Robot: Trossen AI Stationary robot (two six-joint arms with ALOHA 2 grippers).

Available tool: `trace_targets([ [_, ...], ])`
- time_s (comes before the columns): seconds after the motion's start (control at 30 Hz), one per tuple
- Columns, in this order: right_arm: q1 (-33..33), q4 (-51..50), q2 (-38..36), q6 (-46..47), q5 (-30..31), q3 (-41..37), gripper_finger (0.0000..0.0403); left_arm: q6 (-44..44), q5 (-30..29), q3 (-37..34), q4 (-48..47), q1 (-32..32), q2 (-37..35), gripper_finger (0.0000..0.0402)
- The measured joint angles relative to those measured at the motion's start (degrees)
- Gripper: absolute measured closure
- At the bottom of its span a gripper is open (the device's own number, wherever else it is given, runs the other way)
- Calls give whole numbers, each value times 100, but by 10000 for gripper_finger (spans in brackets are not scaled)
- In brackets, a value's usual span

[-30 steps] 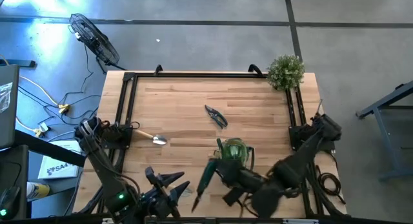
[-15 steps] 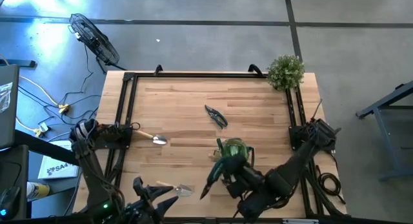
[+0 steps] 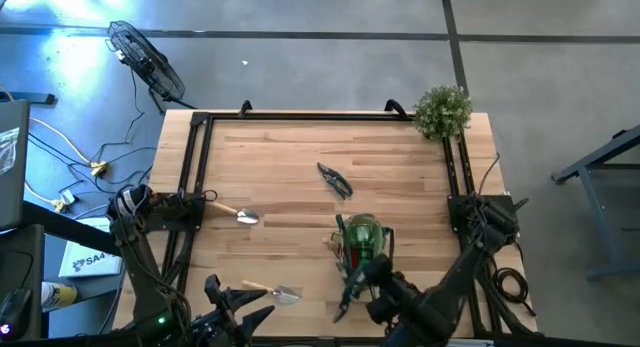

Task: Pick & Place Garden tools in Gardening bag
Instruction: Put the bottom green shear scissors into the gardening bag

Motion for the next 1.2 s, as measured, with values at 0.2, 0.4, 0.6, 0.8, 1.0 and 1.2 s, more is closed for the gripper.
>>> trace_targets([
  [0.2,116,-11,-4,393,-250,2,380,-178,-4,0,-32,-2,0,226],
  [0.4,277,-8,-9,962,-880,2,380,-444,3,0,-166,-2,0,226],
  [0.6,535,-7,-13,1838,-2231,2,380,-783,132,0,-276,-2,0,226],
  [0.8,660,0,-17,2550,-2729,-12,380,-896,212,0,-289,-2,0,226],
  [1.0,341,-14,-113,3392,-3567,-585,380,-1025,212,0,-293,-2,0,227],
  [1.2,190,-1,-265,3964,-5026,-687,380,-1022,212,0,-310,-2,0,226],
])
